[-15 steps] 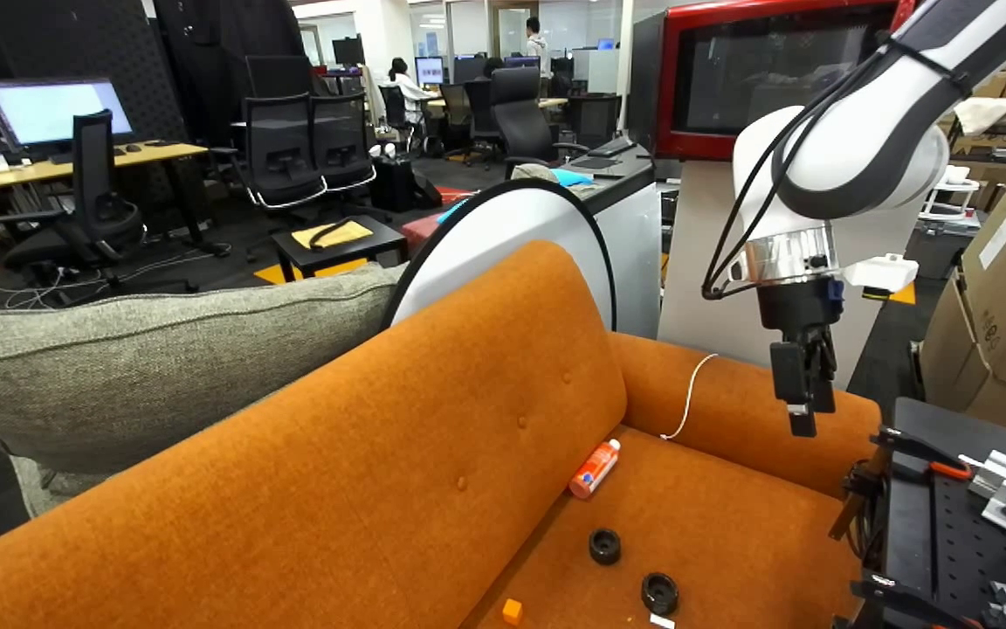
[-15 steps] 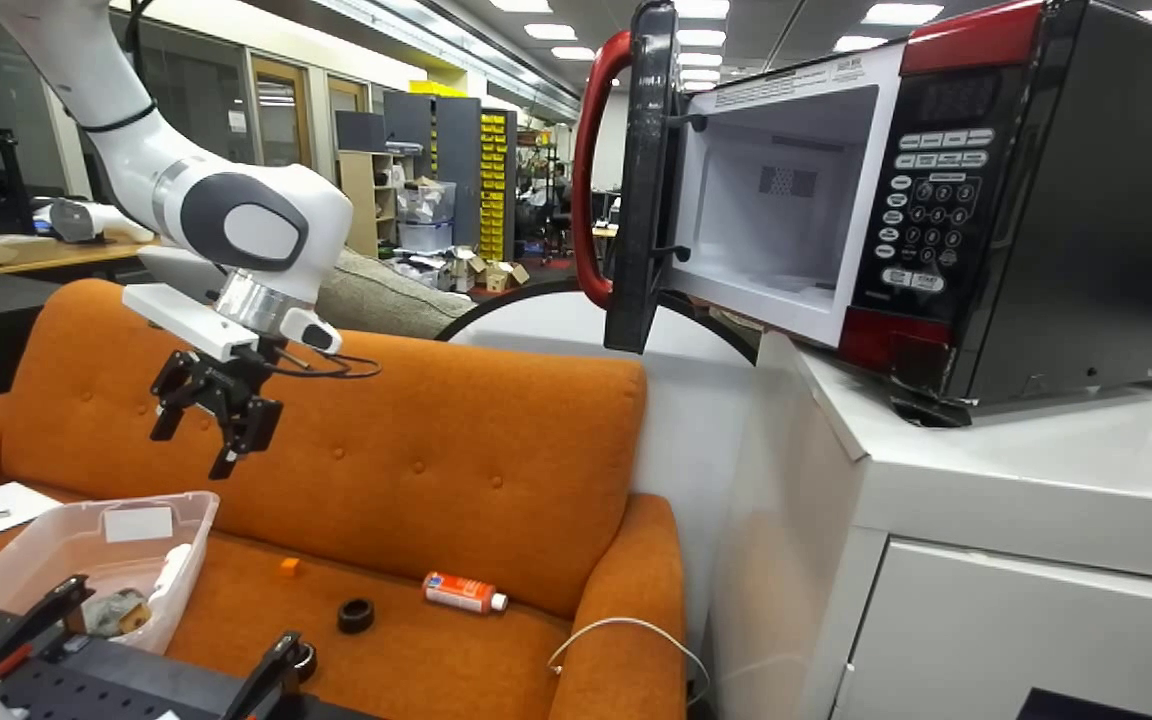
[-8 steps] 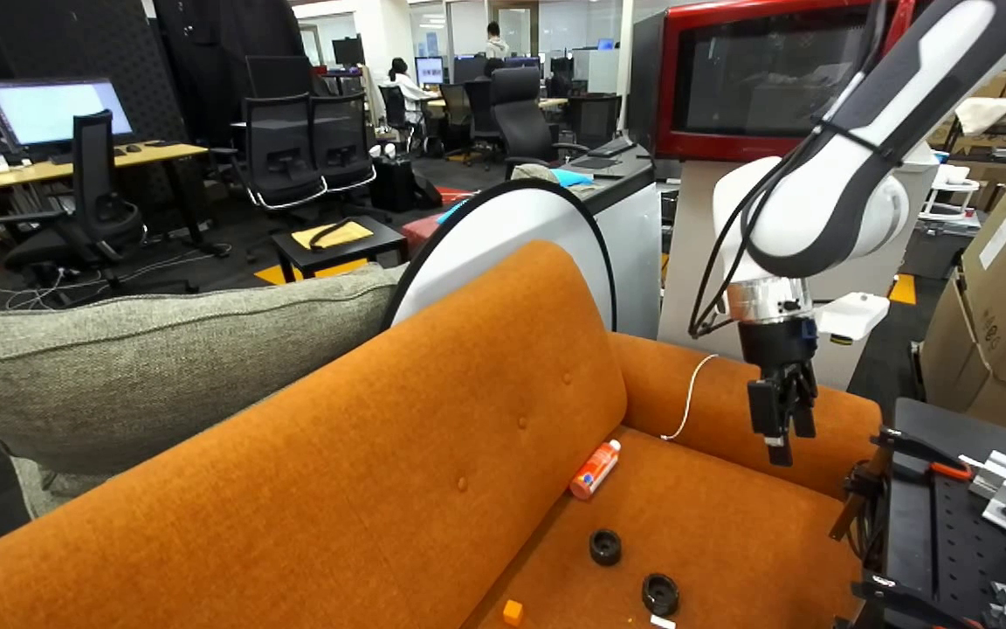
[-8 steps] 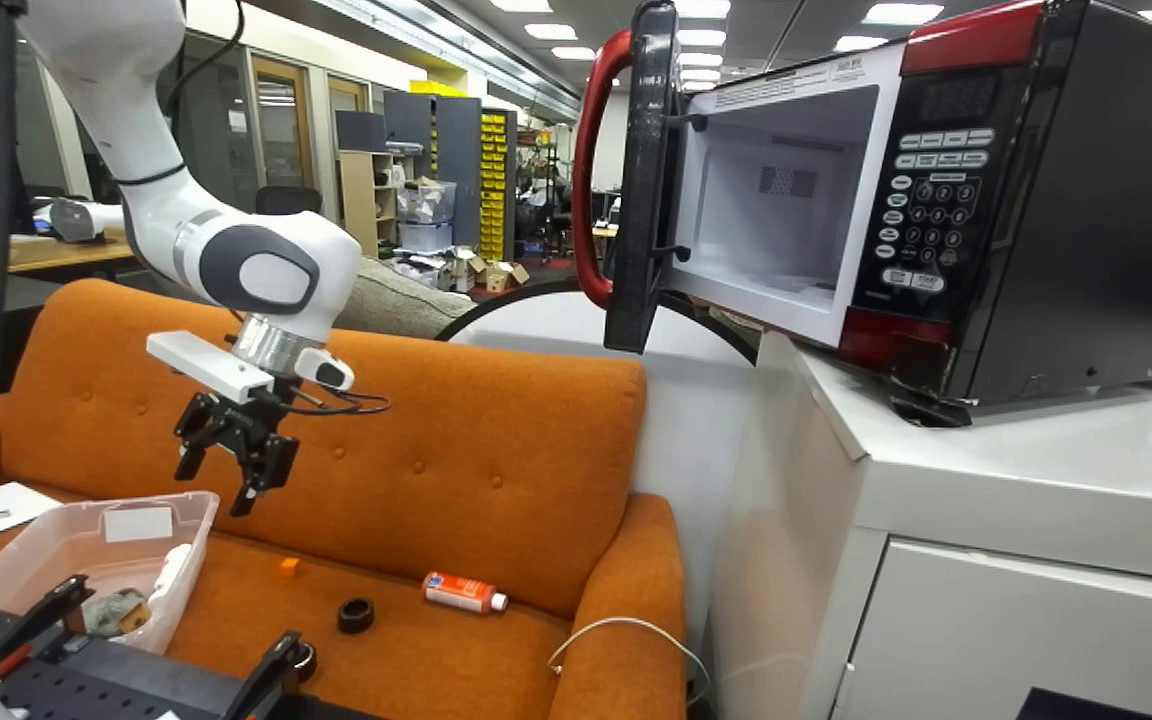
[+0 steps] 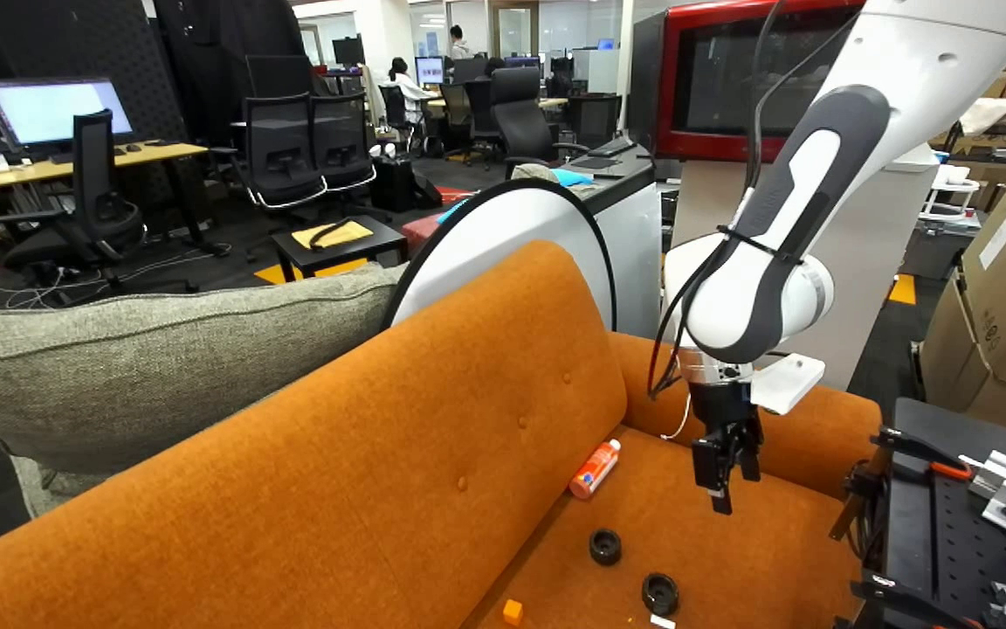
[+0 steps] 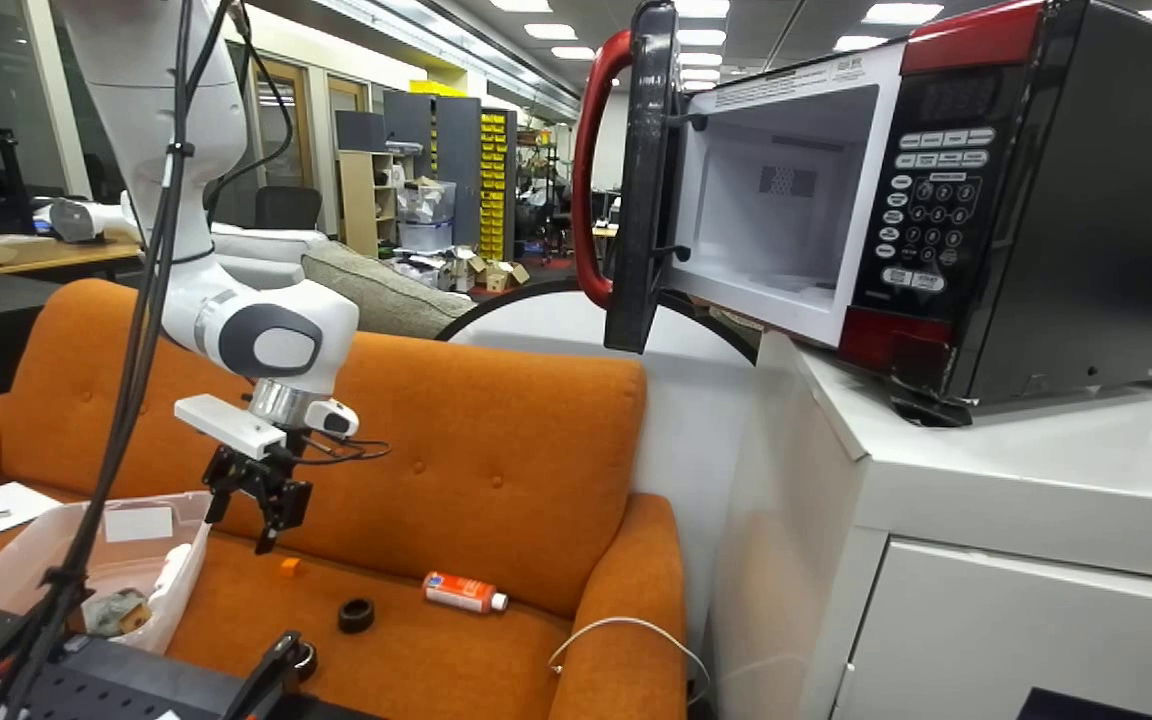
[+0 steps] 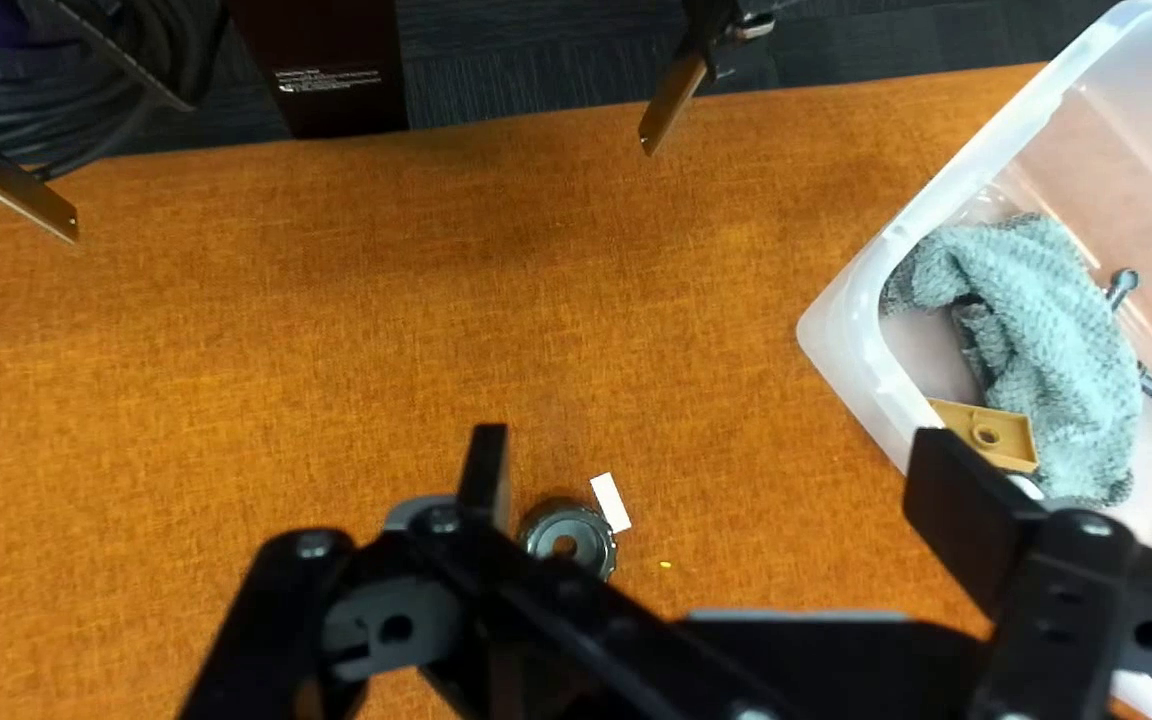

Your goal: Pick a black ring from the sofa and put it in the storage box

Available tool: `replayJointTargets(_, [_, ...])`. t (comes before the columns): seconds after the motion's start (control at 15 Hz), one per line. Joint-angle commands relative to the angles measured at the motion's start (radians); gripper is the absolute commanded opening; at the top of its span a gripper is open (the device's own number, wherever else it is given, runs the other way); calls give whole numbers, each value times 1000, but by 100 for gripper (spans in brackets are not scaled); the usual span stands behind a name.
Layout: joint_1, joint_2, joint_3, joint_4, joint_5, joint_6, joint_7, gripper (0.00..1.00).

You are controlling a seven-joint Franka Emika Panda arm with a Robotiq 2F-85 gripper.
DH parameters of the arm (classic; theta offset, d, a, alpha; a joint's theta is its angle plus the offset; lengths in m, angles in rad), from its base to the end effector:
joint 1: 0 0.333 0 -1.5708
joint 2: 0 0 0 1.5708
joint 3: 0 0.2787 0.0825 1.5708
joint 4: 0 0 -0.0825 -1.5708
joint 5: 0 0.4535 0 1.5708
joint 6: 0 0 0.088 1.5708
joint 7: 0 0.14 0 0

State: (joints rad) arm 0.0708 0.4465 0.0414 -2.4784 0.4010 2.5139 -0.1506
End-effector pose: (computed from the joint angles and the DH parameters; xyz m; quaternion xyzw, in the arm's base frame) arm 0.3950 0.0539 -0.0394 -0.9738 0.0547 0.1995 0.0945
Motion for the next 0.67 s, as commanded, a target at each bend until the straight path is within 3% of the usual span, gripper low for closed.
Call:
replayJointTargets(0.0, [-43, 1, 34, 3, -28, 3, 20, 100])
replayJointTargets(0.33, [-23, 16, 19, 1, -61, 48, 67, 100])
replayJointTargets(0.6, [0, 155, 10, 53, -145, 232, 142, 100])
